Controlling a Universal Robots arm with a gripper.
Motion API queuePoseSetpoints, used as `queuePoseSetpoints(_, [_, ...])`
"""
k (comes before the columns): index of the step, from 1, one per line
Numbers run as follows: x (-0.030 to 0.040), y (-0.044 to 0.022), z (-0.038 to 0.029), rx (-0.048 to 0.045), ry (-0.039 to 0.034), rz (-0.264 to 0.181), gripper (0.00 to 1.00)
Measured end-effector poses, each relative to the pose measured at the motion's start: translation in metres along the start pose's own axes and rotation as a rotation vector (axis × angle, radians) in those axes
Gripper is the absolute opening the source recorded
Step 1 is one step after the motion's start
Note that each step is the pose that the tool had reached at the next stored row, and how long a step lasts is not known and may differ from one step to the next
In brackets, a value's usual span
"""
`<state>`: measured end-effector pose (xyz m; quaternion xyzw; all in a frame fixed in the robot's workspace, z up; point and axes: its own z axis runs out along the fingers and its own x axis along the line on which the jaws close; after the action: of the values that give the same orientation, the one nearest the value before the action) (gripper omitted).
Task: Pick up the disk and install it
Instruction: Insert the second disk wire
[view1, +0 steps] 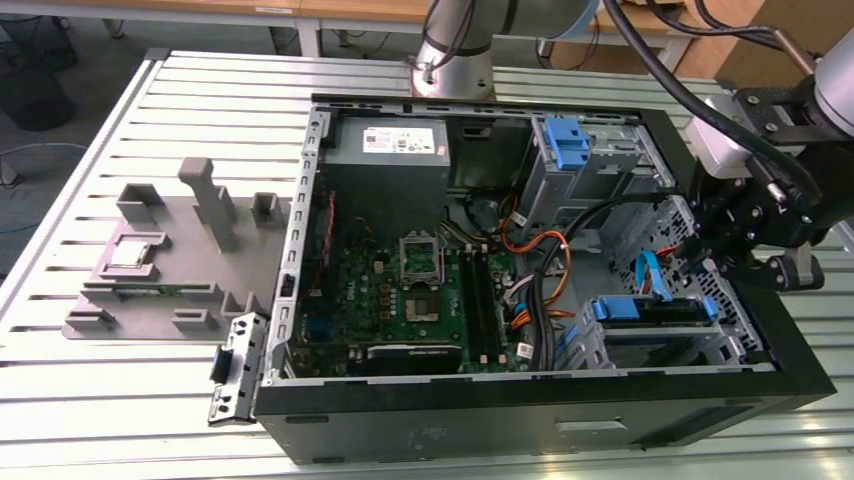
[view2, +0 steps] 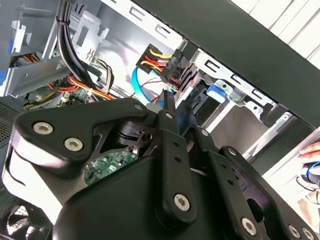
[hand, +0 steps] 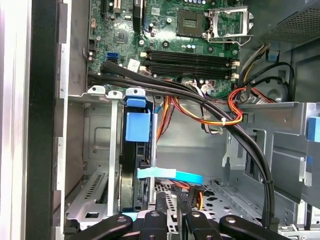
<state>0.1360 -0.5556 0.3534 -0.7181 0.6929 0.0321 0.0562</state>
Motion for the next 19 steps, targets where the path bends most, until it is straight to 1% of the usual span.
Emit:
queuePoseSetpoints(5, [-0.0048, -0.0001, 0.0011, 0.0, -0.0003, 0.0, 0.23])
queuePoseSetpoints(14, [-0.0173, -0.0008, 0.004, 0.0, -0.0002, 0.0, 0.23])
queuePoseSetpoints(19, [-0.021, -0.0032, 0.0057, 0.0, -0.0003, 0.0, 0.23])
